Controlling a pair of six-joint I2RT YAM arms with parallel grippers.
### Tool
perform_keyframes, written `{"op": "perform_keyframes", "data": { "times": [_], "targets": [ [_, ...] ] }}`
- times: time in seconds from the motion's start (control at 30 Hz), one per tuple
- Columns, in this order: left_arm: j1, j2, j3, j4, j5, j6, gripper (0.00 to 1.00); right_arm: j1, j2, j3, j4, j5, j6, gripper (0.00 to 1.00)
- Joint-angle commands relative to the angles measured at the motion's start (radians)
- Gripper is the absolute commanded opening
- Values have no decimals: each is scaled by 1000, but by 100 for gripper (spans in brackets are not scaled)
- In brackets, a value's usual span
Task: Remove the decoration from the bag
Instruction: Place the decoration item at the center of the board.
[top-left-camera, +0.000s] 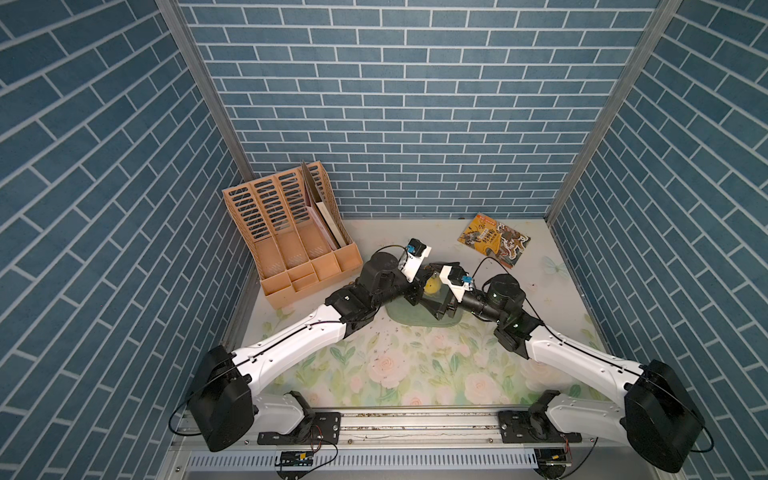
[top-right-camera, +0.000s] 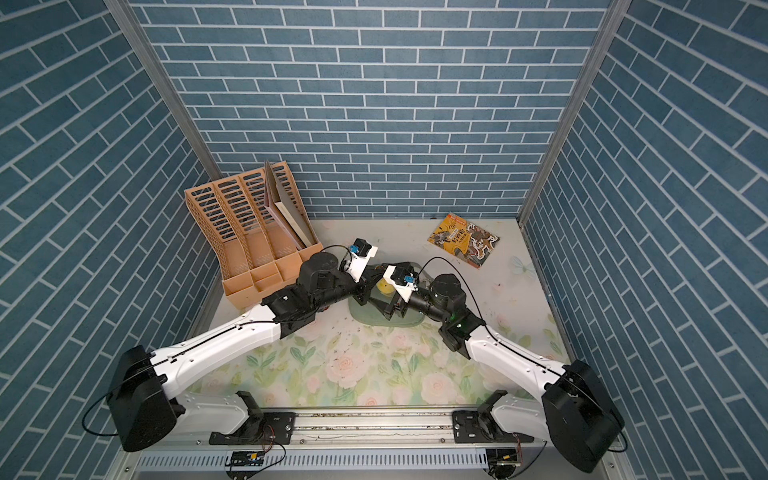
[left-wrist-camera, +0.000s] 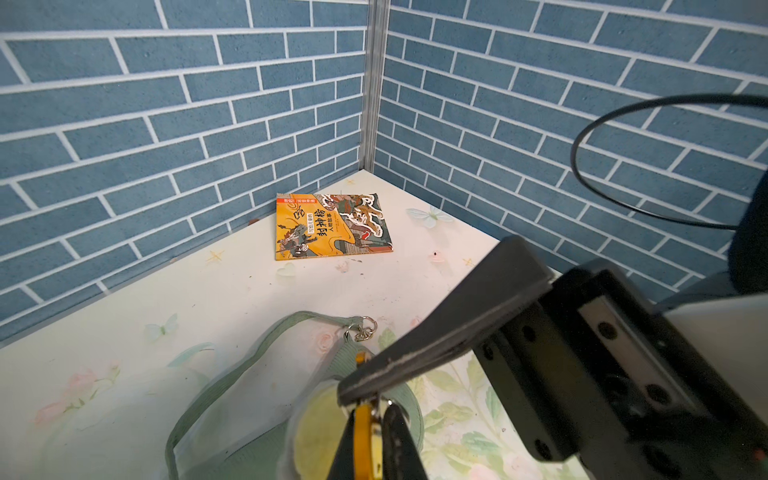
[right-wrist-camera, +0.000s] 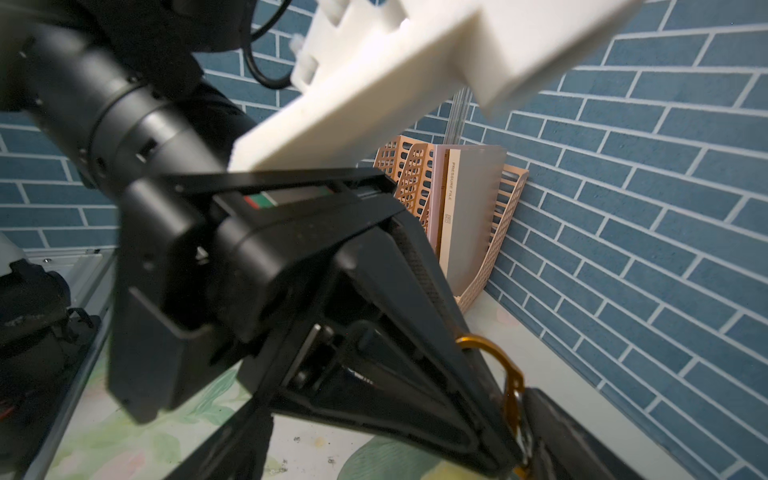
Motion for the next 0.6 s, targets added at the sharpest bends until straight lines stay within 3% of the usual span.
{"op": "perform_keyframes", "data": {
  "times": [0.0, 0.27, 0.57],
  "targets": [
    [-23, 14, 16, 22, 22, 37, 2, 21, 14, 82, 173, 6, 480, 92],
    [-25, 6, 24, -1, 30, 56, 0, 9, -19, 144, 55, 94, 571, 94],
    [-32, 9, 25, -9, 67, 76, 0, -64, 9, 207, -31, 87, 840, 88]
  ]
}}
